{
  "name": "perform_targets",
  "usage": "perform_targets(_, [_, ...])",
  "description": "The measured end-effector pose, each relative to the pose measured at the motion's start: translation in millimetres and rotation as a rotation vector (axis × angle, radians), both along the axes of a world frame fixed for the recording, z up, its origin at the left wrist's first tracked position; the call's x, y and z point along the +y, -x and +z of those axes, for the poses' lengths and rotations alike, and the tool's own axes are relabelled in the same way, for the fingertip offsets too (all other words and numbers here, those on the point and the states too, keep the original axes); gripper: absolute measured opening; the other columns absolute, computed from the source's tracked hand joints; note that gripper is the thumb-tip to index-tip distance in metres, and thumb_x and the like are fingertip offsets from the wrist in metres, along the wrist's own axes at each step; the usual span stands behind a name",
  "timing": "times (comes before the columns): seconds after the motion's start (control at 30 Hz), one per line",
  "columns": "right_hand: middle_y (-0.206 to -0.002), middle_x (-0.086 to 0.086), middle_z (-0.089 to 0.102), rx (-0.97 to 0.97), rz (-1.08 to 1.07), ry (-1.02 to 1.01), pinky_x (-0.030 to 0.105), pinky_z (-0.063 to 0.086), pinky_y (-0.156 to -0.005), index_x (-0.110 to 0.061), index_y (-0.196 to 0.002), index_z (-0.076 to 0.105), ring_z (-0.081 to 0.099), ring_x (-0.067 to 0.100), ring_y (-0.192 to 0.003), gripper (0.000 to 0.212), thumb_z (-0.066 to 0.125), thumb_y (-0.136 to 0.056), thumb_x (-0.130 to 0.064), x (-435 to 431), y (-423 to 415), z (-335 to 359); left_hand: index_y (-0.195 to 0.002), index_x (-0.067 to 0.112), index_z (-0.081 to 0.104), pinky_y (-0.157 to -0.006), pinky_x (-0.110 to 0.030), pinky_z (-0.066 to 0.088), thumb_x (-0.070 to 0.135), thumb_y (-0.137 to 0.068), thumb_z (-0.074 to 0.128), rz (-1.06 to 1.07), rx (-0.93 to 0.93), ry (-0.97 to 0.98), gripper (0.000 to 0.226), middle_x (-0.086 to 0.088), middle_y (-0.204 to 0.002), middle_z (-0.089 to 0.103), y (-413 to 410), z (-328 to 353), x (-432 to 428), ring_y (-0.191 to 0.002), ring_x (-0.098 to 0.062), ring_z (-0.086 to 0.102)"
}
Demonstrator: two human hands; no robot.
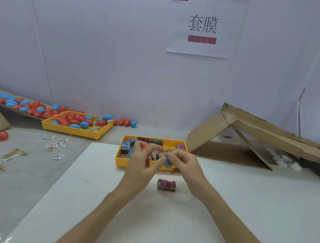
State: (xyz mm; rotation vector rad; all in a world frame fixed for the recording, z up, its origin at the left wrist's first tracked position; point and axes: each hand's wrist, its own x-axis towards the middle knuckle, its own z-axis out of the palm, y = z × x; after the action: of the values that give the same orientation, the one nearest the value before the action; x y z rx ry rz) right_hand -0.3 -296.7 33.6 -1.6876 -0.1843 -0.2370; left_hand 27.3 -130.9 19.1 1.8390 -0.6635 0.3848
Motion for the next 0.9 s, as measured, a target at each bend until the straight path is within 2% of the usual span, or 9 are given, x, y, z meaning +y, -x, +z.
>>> perform_targets(0.1, [-0.073,-0.006,0.061,0.019,0.028,0.005,0.024,0.049,-0.064,-0.018,-0.076,0.068,0.057,0.01,-0.074,0.025,0.061,-0.099,-0.024,0.9,0.4,0.2,-0.099,0.044,0.068,-0.071,-0.015,0.043,0.034,-0.095,0.068,-0.033,0.072,-0.024,0.011,0.003,-0.102,0.046,-3.0,-1.0,-0.5,-0.077,-0.005,0.048])
perform_targets(0.2, [-0.073,-0.007,0.063,0.017,0.035,-0.008,0.024,0.05,-0.064,-0.019,-0.075,0.068,0.058,0.01,-0.074,0.026,0.061,-0.099,-0.025,-0.4,-0.2,0.2,-0.097,0.042,0.07,-0.073,-0.015,0.045,0.035,-0.093,0.07,-0.042,0.138,-0.007,0.008,-0.005,-0.103,0.049,-5.0,-1.4,0.8,-0.083,-0.012,0.05])
perform_targets(0.33, [-0.072,-0.006,0.063,0.026,0.049,-0.042,0.023,0.05,-0.064,-0.015,-0.074,0.068,0.057,0.009,-0.072,0.028,0.064,-0.088,-0.039,-1.8,-0.2,1.2,-0.103,0.041,0.069,-0.071,-0.015,0.045,0.034,-0.088,0.076,-0.073,0.162,-0.02,0.018,-0.003,-0.104,0.05,-4.5,-3.0,2.0,-0.075,-0.002,0.046])
perform_targets(0.4, [-0.074,-0.005,0.064,0.028,0.051,-0.025,0.024,0.051,-0.065,-0.013,-0.076,0.069,0.058,0.01,-0.074,0.03,0.065,-0.086,-0.041,-2.9,-1.2,0.0,-0.1,0.036,0.07,-0.067,-0.015,0.044,0.031,-0.087,0.078,-0.051,0.113,-0.022,0.016,-0.003,-0.101,0.049,-4.1,-5.3,1.0,-0.074,-0.003,0.046])
perform_targets(0.53, [-0.077,-0.007,0.067,0.03,0.061,-0.01,0.024,0.052,-0.066,-0.014,-0.083,0.073,0.06,0.007,-0.076,0.025,0.068,-0.085,-0.039,-2.8,-2.6,-3.4,-0.089,0.03,0.069,-0.062,-0.019,0.044,0.024,-0.088,0.077,0.047,0.024,0.001,0.01,0.0,-0.097,0.051,-4.7,-7.9,0.0,-0.076,-0.014,0.05])
perform_targets(0.6, [-0.075,-0.008,0.065,0.017,0.058,-0.017,0.024,0.052,-0.066,-0.015,-0.083,0.072,0.059,0.007,-0.074,0.023,0.072,-0.081,-0.038,-2.6,-2.7,-4.6,-0.086,0.03,0.067,-0.061,-0.018,0.043,0.02,-0.088,0.077,0.09,-0.001,0.04,0.014,0.001,-0.094,0.051,-5.6,-8.6,0.9,-0.071,-0.013,0.049])
perform_targets(0.7, [-0.075,-0.006,0.063,0.002,0.074,-0.046,0.026,0.052,-0.067,-0.013,-0.082,0.067,0.059,0.011,-0.071,0.016,0.083,-0.08,-0.017,-2.5,-3.8,-7.2,-0.084,0.035,0.063,-0.059,-0.017,0.042,0.017,-0.088,0.074,0.127,-0.042,0.058,0.021,0.006,-0.096,0.05,-5.5,-9.2,2.2,-0.066,-0.013,0.048])
perform_targets(0.77, [-0.079,-0.005,0.065,-0.015,0.071,-0.037,0.027,0.052,-0.07,-0.016,-0.083,0.067,0.061,0.014,-0.074,0.022,0.086,-0.075,-0.008,-1.7,-3.3,-7.5,-0.083,0.036,0.062,-0.058,-0.017,0.043,0.019,-0.089,0.072,0.131,-0.058,0.048,0.021,0.007,-0.096,0.05,-4.4,-10.0,1.9,-0.067,-0.014,0.049])
perform_targets(0.9, [-0.091,0.0,0.07,-0.054,0.071,-0.005,0.026,0.053,-0.072,-0.018,-0.1,0.065,0.065,0.015,-0.078,0.034,0.086,-0.074,-0.014,-1.0,-1.2,-5.4,-0.084,0.038,0.061,-0.057,-0.017,0.042,0.023,-0.09,0.07,0.128,-0.075,0.059,0.018,0.009,-0.094,0.049,-3.7,-11.0,-0.5,-0.069,-0.008,0.05])
